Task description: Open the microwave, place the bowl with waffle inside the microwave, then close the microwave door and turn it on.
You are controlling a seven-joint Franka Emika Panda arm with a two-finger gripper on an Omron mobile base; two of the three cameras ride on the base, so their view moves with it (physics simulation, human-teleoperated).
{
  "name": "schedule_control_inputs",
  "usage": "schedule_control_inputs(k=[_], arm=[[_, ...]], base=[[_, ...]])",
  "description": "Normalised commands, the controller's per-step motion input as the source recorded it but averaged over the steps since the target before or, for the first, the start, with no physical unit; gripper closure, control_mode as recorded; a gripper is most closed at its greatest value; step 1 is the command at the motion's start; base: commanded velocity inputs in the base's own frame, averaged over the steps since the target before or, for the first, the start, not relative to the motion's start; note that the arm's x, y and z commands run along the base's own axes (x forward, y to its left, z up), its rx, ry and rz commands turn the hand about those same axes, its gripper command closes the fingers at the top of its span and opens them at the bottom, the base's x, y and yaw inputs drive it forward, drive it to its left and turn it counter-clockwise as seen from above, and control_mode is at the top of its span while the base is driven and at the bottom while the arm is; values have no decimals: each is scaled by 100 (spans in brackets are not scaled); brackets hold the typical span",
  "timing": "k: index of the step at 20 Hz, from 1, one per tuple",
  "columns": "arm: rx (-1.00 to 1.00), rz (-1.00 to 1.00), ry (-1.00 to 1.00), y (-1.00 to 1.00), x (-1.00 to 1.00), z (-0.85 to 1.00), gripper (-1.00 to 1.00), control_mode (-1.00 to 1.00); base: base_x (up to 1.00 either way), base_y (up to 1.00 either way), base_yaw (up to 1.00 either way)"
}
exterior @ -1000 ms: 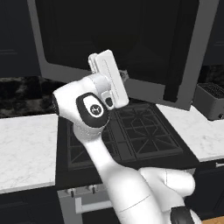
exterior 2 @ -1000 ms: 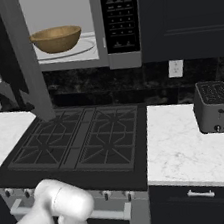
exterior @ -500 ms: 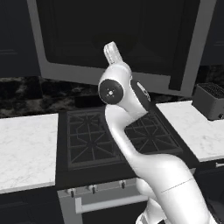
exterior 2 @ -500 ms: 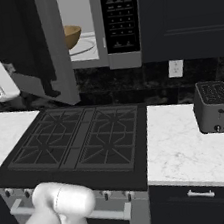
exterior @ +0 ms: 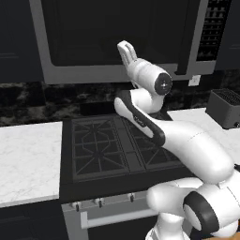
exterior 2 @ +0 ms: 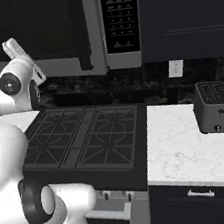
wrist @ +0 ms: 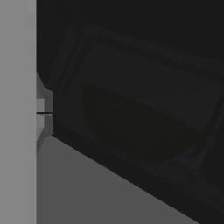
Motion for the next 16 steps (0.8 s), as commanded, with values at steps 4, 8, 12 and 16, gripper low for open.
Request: schedule_control_inputs(k=[4, 8, 12, 16], arm=[[5, 12, 14, 2, 100, 3, 100, -100], [0, 0, 22, 0, 99, 0, 100, -100], [0, -8, 8, 2, 68, 0, 100, -100], [0, -13, 1, 0, -63, 0, 100, -100]], base=[[0, 0, 0], [0, 0, 0], [0, 0, 0], [0, 0, 0]])
